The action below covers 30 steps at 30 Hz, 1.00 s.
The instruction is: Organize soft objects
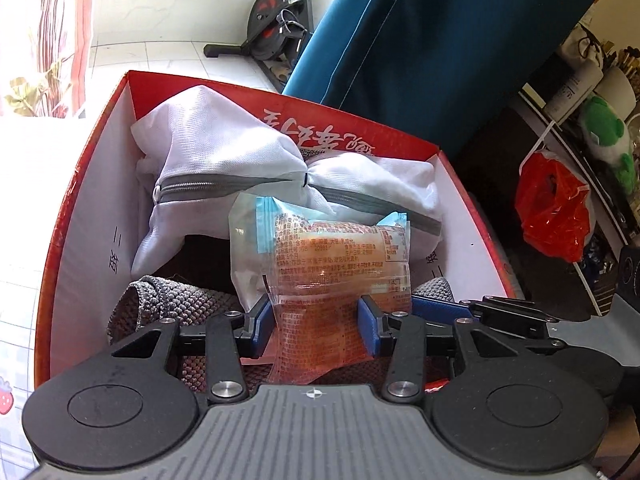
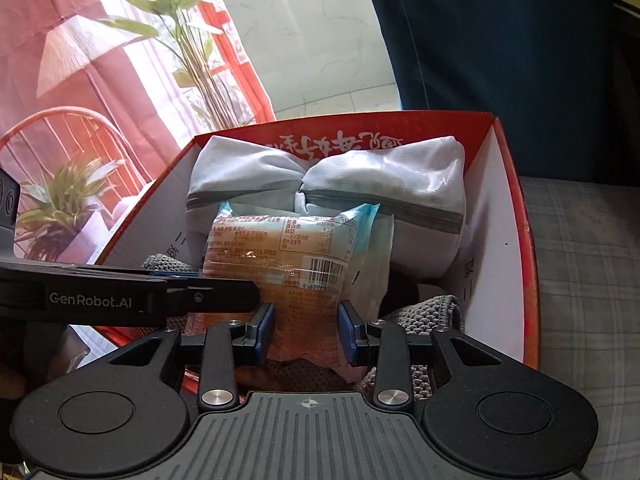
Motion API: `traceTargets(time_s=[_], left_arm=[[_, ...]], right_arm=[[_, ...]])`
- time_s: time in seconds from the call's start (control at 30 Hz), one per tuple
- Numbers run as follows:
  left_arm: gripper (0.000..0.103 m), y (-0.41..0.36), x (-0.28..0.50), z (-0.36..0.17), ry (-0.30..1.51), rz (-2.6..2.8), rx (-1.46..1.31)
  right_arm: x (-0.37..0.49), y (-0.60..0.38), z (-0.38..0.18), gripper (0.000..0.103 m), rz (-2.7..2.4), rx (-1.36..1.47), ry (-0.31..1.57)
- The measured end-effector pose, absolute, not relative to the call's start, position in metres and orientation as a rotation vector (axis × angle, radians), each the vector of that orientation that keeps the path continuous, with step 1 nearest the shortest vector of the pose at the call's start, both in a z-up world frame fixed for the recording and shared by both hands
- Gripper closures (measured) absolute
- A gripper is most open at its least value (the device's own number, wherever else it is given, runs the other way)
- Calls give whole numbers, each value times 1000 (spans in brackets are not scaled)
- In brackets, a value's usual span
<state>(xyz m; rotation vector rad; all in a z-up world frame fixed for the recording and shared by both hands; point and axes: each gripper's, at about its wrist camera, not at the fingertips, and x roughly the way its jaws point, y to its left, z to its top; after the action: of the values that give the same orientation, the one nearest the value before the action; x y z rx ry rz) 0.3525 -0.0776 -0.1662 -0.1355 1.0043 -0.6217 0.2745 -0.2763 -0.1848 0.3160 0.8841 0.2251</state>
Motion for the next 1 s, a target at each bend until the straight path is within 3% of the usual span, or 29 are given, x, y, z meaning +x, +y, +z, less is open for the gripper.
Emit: traceTargets(time_s=[0.27,0.33,0.4,0.47,0.6,0.77,0.8,1.0], left_arm=[[50,-82,346,-163,975,-607,-82],[34,-79,333,-153,929,-627,-57],[12,-75,320,-143,869,-623,-31],[6,-71,304,-131,803,-597,17],[0,-65,279,-110,732,-532,93],[0,-51,243,-86,625,-517,123],[0,-49,238,-82,612,-508,124],[0,-34,202,-55,526,-432,110]], right_arm=[[269,-268,-182,68,211,263,880],[262,-266,-176,67,206,233,869],[252,-267,-168,67,206,214,846],[242,-267,-160,61,200,198,825],[220,-270,-138,31,174,171,769],[189,-274,-106,11,159,141,680],[181,-276,-99,2,154,139,656],[138,-276,-62,0,60,125,555]])
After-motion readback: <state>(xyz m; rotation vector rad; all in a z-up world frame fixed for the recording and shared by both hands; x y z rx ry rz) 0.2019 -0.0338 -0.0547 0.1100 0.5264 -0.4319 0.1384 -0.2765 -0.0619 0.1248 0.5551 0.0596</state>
